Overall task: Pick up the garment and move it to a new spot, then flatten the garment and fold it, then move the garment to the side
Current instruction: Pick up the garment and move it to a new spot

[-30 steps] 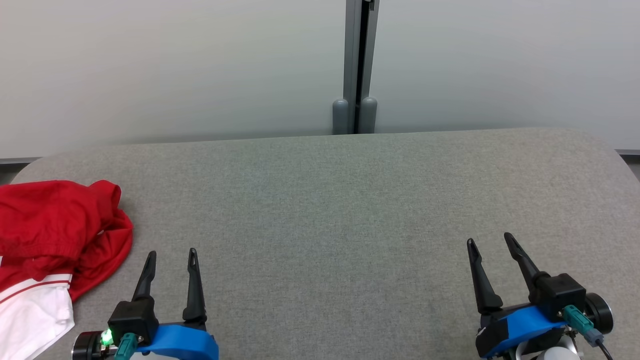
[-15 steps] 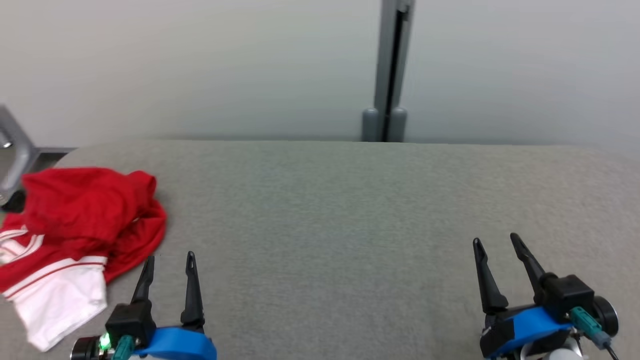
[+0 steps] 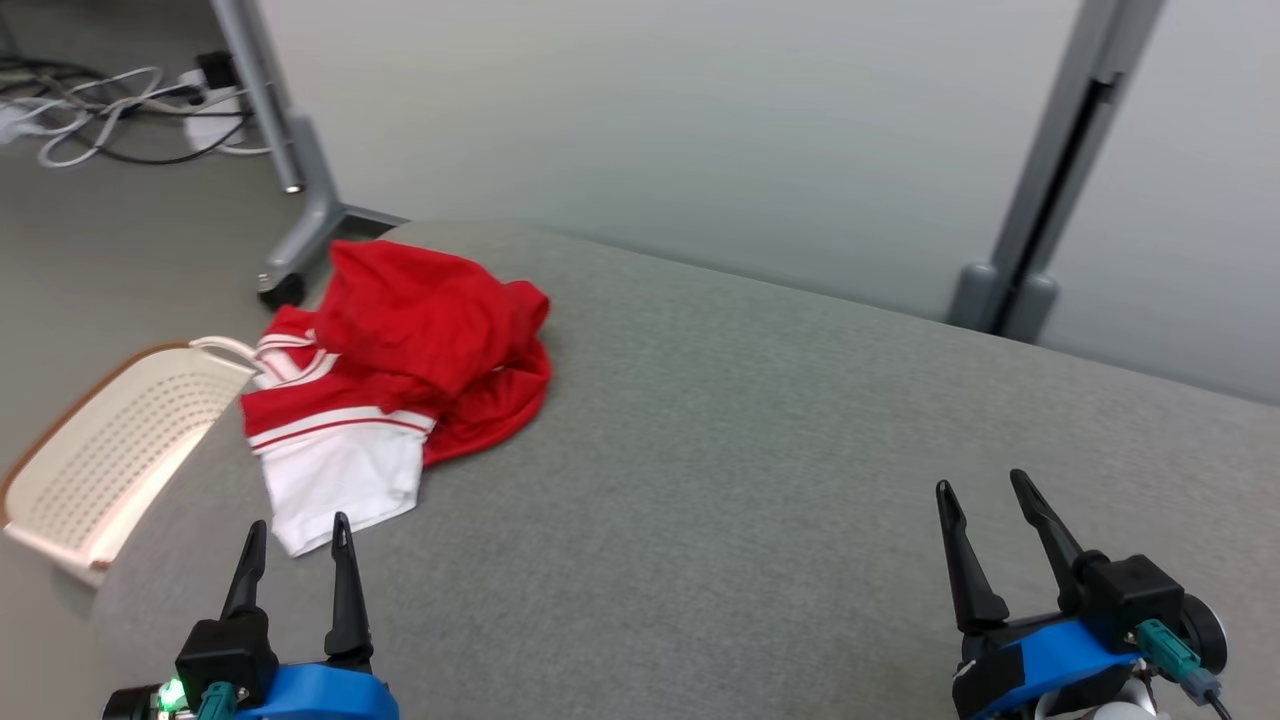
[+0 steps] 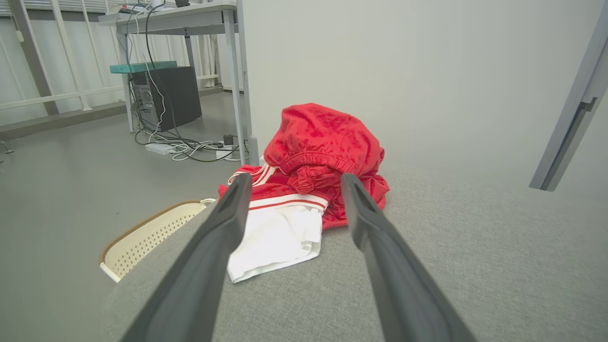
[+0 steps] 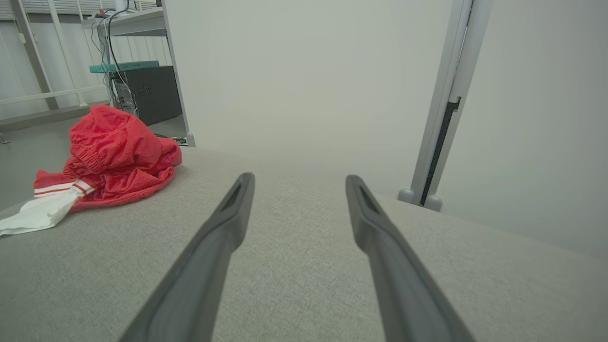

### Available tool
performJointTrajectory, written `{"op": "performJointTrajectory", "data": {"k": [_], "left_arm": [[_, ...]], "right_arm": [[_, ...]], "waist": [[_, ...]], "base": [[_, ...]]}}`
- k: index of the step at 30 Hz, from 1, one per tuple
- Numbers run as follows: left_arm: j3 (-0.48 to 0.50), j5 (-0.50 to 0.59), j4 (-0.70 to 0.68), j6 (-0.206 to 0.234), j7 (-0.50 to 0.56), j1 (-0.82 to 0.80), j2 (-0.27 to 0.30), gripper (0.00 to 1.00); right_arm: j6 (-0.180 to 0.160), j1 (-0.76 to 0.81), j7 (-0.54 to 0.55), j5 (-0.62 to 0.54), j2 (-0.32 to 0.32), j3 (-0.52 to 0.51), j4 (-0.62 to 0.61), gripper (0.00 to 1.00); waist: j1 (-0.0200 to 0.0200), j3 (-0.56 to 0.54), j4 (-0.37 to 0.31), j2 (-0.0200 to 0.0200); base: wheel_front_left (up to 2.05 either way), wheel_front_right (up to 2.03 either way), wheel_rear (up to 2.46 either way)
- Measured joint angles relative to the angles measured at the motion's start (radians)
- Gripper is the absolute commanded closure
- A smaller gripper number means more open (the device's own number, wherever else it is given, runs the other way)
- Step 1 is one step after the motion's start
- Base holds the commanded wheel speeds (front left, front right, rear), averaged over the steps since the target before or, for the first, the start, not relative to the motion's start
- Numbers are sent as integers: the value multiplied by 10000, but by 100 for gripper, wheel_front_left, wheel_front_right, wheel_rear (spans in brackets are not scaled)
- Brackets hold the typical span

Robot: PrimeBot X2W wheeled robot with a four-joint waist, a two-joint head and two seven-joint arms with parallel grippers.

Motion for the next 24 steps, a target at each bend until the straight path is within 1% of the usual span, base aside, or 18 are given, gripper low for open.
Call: {"op": "performJointTrajectory", "data": {"k": [5, 11, 15, 18, 24], "left_arm": [[31, -31, -59, 8, 0, 54, -2, 0], [58, -107, -142, 36, 0, 70, -33, 0], [138, -257, -136, 33, 0, 36, -69, 0], [226, -738, -6, -94, 42, -326, -234, 0], [184, -1292, 688, -445, 1007, -2106, -288, 0]], "right_arm": [[2, -6, -2, 4, 0, 52, -10, 0], [2, -55, -2, -33, 0, 40, -10, 0], [2, -115, -2, -94, 0, 92, -10, 0], [2, -167, -2, -136, 0, 125, -15, 0], [2, -432, -2, -355, 6, 125, -96, 0]], "waist": [[0, 153, 755, 0], [1, 444, 1180, 1], [0, 631, 1155, 1], [0, 819, 1010, 0], [1, 1478, 537, 2]], "base": [[0, 0, 0], [0, 0, 0], [0, 0, 0], [0, 0, 0], [0, 0, 0]]}}
